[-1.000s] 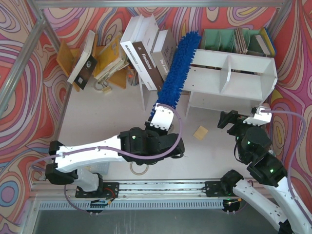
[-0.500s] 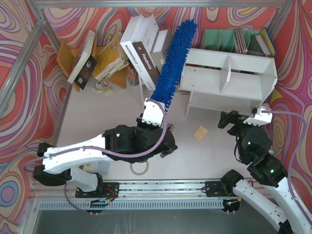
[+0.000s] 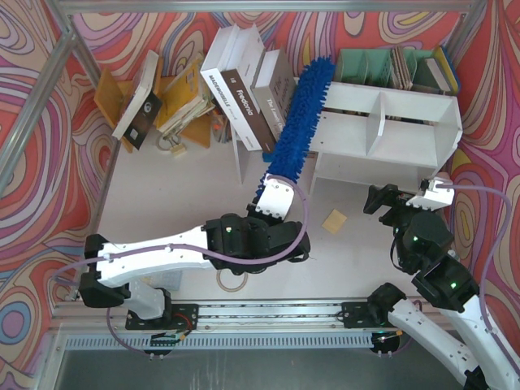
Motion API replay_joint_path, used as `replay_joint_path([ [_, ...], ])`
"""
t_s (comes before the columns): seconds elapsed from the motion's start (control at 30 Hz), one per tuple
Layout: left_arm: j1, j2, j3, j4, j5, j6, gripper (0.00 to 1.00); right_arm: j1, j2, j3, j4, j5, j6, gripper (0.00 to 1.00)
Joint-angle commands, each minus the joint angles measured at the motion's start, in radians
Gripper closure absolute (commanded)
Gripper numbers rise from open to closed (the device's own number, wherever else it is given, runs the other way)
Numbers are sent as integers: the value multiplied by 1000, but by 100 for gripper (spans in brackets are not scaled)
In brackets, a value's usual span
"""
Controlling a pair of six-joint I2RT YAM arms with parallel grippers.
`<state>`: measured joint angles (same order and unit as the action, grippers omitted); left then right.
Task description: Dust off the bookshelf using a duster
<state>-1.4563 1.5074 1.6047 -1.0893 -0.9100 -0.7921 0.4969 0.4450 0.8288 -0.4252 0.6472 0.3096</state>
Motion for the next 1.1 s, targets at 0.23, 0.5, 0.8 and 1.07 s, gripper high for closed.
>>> replay_joint_path([
  [0.23,34,-147,52,57,-124,168,100,-3,-17,-9,26,19,-17,19],
  [0.5,48,-172,58,71,-133,193,100,-2,-12,-9,29,19,-17,18],
  [0.8,49,-130,-52,117,-47,131,100,-3,-10,-11,31,21,-18,18],
  [1.07,48,-96,-102,142,29,110,100,-3,-8,-11,32,20,-18,19],
])
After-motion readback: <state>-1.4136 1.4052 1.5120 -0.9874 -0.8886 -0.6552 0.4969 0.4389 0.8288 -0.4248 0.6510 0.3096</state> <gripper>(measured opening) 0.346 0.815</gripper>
